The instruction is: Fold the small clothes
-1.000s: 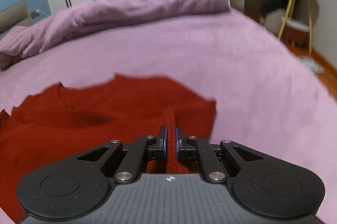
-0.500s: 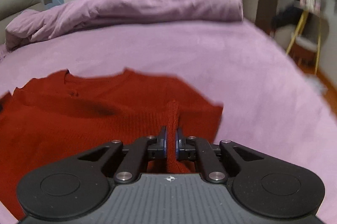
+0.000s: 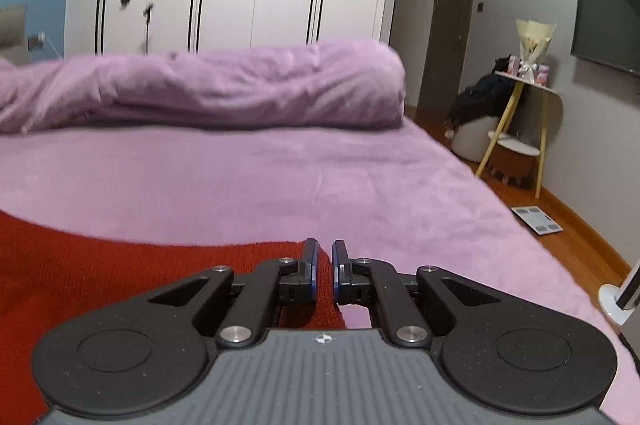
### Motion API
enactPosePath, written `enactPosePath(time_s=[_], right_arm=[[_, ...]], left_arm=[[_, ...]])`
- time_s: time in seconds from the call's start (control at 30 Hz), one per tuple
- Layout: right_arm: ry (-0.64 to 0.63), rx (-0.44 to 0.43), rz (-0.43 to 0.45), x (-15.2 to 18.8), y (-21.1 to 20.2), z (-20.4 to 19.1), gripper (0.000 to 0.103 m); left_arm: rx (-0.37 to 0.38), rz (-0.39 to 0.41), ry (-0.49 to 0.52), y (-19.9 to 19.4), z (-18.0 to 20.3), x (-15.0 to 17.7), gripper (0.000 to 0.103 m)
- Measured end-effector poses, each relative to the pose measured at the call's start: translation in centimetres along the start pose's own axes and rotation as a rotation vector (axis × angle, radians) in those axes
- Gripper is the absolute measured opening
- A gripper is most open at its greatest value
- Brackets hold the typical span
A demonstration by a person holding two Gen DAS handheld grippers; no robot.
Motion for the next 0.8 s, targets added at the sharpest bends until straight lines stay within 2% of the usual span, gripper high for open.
enactPosePath(time_s=[0.1,0.17,0.2,0.23,0.27,0.3,0.33,0.4,0.43,0.5,0.57,0.63,0.73,0.8], right_arm=[[-0.015,0.048,-0.065,1.7,1.8,-0.3,0.009],[0.062,0.095,-0.074,1.9,1.4,0.1,0.013],[0.110,0.079,-0.053,1.7,0.8,-0.3,0.016],[0.149,0.024,-0.025,1.5,-0.2,-1.3,0.016],[0.178,-0.074,-0.004,1.4,-1.2,-3.0,0.016],[0.217,-0.206,-0.007,1.5,-1.9,-5.3,0.017],[0.264,-0.365,-0.034,1.8,-2.4,-8.0,0.020],[0.305,-0.542,-0.115,2.8,-2.2,-12.0,0.021],[0.295,-0.575,-0.162,3.6,-1.6,-14.0,0.021],[0.243,-0.561,-0.183,4.5,-0.3,-15.3,0.021],[0.180,-0.498,-0.149,4.6,0.8,-14.3,0.020],[0.173,-0.430,-0.153,4.4,2.4,-11.4,0.018],[0.206,-0.341,-0.132,3.9,3.9,-5.8,0.017],[0.239,-0.289,-0.105,4.0,4.2,-2.3,0.017]], left_arm=[[-0.017,-0.039,-0.021,0.4,0.2,1.5,0.020],[0.032,0.015,-0.085,-1.3,0.2,1.7,0.027],[0.080,0.037,-0.113,-2.3,0.6,1.7,0.033],[0.141,0.058,-0.141,-3.1,1.4,1.6,0.037],[0.191,0.071,-0.159,-3.4,2.1,1.5,0.045],[0.245,0.070,-0.168,-3.6,3.2,1.5,0.052],[0.281,0.060,-0.157,-3.4,4.3,1.6,0.053],[0.299,0.051,-0.093,-2.3,6.6,1.7,0.053],[0.284,0.043,-0.067,-1.6,7.2,1.9,0.053],[0.238,0.026,-0.020,0.5,7.6,2.5,0.053],[0.184,0.002,0.002,2.2,6.8,3.2,0.053],[0.138,0.004,0.012,3.3,5.3,3.6,0.052],[0.169,0.013,-0.050,3.9,2.9,3.6,0.053],[0.120,0.010,-0.094,4.2,1.0,3.7,0.053]])
Point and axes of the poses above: each gripper's, at about its wrist camera, not at the fingertips, and y roughly the way its jaws point, z to its right, x to its underside, the point moved 7 cm from there along y, roughly the way its jaws point, and after that the axes turned 2 degrees about y, right-handed, at the moved point
